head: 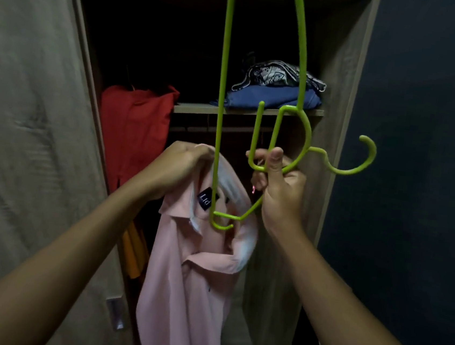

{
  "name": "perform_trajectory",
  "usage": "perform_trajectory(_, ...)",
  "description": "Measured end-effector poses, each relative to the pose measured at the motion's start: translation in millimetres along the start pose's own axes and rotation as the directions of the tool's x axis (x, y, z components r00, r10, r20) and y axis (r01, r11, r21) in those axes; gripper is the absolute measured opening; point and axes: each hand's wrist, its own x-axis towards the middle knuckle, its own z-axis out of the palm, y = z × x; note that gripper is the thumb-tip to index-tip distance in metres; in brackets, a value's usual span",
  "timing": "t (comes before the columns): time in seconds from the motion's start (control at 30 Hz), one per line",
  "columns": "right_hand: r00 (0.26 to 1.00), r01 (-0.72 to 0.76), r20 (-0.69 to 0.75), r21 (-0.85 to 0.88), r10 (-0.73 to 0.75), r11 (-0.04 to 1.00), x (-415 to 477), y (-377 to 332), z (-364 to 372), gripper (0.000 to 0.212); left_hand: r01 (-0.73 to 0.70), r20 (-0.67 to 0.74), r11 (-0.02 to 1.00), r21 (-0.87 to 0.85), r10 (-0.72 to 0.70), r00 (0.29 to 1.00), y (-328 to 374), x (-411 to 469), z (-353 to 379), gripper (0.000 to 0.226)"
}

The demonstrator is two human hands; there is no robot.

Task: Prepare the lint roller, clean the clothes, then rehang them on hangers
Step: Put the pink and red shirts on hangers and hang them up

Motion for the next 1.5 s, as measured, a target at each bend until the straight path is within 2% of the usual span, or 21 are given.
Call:
perform_trajectory(0.07, 0.994, 0.076, 0.079, -0.074, -0.070, 0.994, 0, 2, 2, 0.052, -0.030, 0.055, 0.991, -0.128, 0.037, 0.998, 23, -10, -7, 0.032)
perform_trajectory(0.13, 0.961, 0.139, 0.259, -0.132, -0.102, 0.981, 3, 8, -6, 0.043, -0.043, 0.102, 0.981, -0.188, 0.063, 0.993, 31, -16, -23, 0.021)
perform_trajectory(0.17, 0.926, 0.168, 0.365, -0.182, -0.092, 0.969, 6, 11, -13, 0.031, -0.035, 0.121, 0.984, -0.175, 0.057, 0.991, 32, -19, -33, 0.010)
perform_trajectory(0.2, 0.885, 0.199, 0.461, -0.264, -0.058, 0.944, 10, 12, -22, 0.017, -0.025, 0.146, 0.990, -0.140, 0.045, 0.988, 31, -22, -44, 0.009)
perform_trajectory(0.23, 0.843, 0.246, 0.538, -0.375, -0.006, 0.894, 15, 13, -32, 0.011, -0.014, 0.183, 0.995, -0.095, 0.032, 0.983, 27, -24, -54, 0.011)
perform_trajectory(0.3, 0.772, 0.312, 0.615, -0.588, 0.162, 0.746, 25, 12, -52, 0.013, -0.021, 0.246, 0.998, 0.064, 0.004, 0.969, 19, -28, -69, 0.012)
perform_trajectory(0.4, 0.700, 0.327, 0.612, -0.733, 0.368, 0.597, 35, 2, -70, 0.033, -0.025, 0.270, 0.914, 0.406, -0.094, 0.958, -5, -31, -84, 0.031)
perform_trajectory(0.47, 0.642, 0.338, 0.586, -0.795, 0.494, 0.504, 40, -2, -78, 0.030, -0.038, 0.256, 0.836, 0.548, -0.124, 0.959, -23, -29, -91, 0.035)
perform_trajectory(0.57, 0.545, 0.369, 0.524, -0.851, 0.654, 0.373, 45, -1, -90, 0.022, -0.011, 0.189, 0.744, 0.668, -0.155, 0.970, -44, -22, -96, 0.020)
perform_trajectory(0.67, 0.485, 0.472, 0.504, -0.839, 0.715, 0.271, 51, -1, -93, 0.039, 0.013, 0.104, 0.685, 0.729, -0.130, 0.986, -54, -14, -100, 0.021)
perform_trajectory(0.8, 0.456, 0.556, 0.454, -0.817, 0.766, 0.154, 56, -3, -86, 0.040, 0.076, 0.018, 0.631, 0.772, -0.141, 0.990, -46, -6, -98, 0.019)
perform_trajectory(0.87, 0.476, 0.528, 0.441, -0.835, 0.761, 0.154, 57, -5, -83, 0.042, 0.073, 0.005, 0.659, 0.749, -0.116, 0.993, -35, -8, -89, 0.009)
perform_trajectory(0.93, 0.501, 0.479, 0.454, -0.855, 0.737, 0.202, 58, -8, -80, 0.043, 0.115, 0.024, 0.802, 0.586, -0.160, 0.987, -22, -17, -69, 0.012)
perform_trajectory(0.97, 0.522, 0.444, 0.484, -0.857, 0.702, 0.261, 59, -8, -78, 0.038, 0.154, 0.042, 0.871, 0.467, -0.196, 0.980, -17, -23, -55, 0.014)
perform_trajectory(1.03, 0.584, 0.326, 0.548, -0.834, 0.598, 0.446, 54, -11, -70, 0.025, 0.204, 0.053, 0.947, 0.247, -0.224, 0.973, -10, -32, -27, 0.011)
perform_trajectory(1.1, 0.645, 0.212, 0.572, -0.771, 0.507, 0.600, 51, -11, -62, 0.025, 0.223, 0.018, 0.970, 0.095, -0.226, 0.974, -6, -35, -7, 0.007)
perform_trajectory(1.13, 0.662, 0.188, 0.568, -0.757, 0.489, 0.626, 52, -11, -59, 0.025, 0.231, -0.020, 0.972, 0.049, -0.231, 0.973, -5, -35, -2, 0.011)
perform_trajectory(1.2, 0.672, 0.155, 0.547, -0.763, 0.500, 0.627, 57, -20, -56, 0.023, 0.232, -0.104, 0.973, 0.021, -0.228, 0.968, -7, -32, -2, 0.016)
perform_trajectory(1.3, 0.650, 0.118, 0.500, -0.810, 0.571, 0.575, 71, -38, -56, 0.027, 0.211, -0.176, 0.976, 0.058, -0.198, 0.964, -14, -32, -11, 0.017)
perform_trajectory(1.37, 0.691, 0.037, 0.425, -0.829, 0.585, 0.558, 80, -46, -56, 0.028, 0.208, -0.189, 0.976, 0.064, -0.192, 0.963, -19, -33, -14, 0.023)
perform_trajectory(1.5, 0.783, -0.161, 0.334, -0.706, 0.525, 0.689, 87, -40, -50, 0.016, 0.174, -0.135, 0.976, 0.134, -0.156, 0.979, -24, -38, -10, 0.020)
